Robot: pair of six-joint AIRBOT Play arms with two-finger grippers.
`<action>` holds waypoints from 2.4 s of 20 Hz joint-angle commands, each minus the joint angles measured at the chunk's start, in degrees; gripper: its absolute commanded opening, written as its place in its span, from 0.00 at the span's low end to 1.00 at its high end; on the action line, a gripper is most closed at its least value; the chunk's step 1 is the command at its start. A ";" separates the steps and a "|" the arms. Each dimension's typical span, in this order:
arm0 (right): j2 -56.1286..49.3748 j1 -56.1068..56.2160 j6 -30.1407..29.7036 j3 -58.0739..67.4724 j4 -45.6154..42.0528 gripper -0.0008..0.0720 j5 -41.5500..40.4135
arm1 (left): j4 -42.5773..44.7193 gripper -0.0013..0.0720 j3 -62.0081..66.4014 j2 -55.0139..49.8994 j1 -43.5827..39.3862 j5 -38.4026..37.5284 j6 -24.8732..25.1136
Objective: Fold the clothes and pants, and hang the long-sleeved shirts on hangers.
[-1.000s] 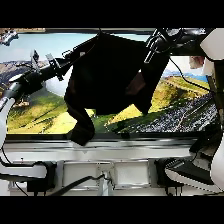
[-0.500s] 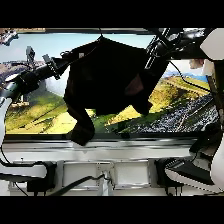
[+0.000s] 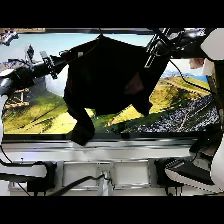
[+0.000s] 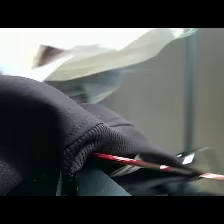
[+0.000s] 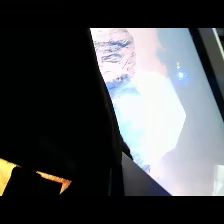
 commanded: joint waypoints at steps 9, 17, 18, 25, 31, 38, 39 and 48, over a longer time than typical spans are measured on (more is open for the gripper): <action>-0.02 0.00 0.22 0.02 -6.43 0.05 -1.27 | -5.97 0.06 0.22 -0.07 0.39 18.32 2.36; -0.02 0.00 0.20 0.02 -4.92 0.05 -2.40 | -5.66 0.17 0.22 -0.04 0.33 17.86 2.29; -0.02 0.00 0.20 0.02 -4.70 0.05 -2.45 | -5.57 0.17 0.22 -0.04 0.02 16.52 2.38; -0.02 0.00 0.20 0.02 -4.33 0.05 -3.45 | 7.54 0.42 0.22 0.00 -10.03 9.79 9.88; -0.02 0.00 0.28 0.02 -4.24 0.05 -3.37 | 7.69 0.68 0.24 -0.04 -21.42 18.49 11.08; -0.02 0.00 0.44 0.02 -3.23 0.05 -3.23 | 7.69 0.68 0.96 -0.22 -27.82 31.95 12.48; -0.02 0.00 0.44 0.02 -3.21 0.05 -3.23 | 7.67 0.68 1.36 -0.55 -28.57 33.14 12.46; -0.02 0.00 0.42 0.02 -2.80 0.05 -3.17 | 2.45 0.64 7.85 -7.32 -31.80 35.23 10.54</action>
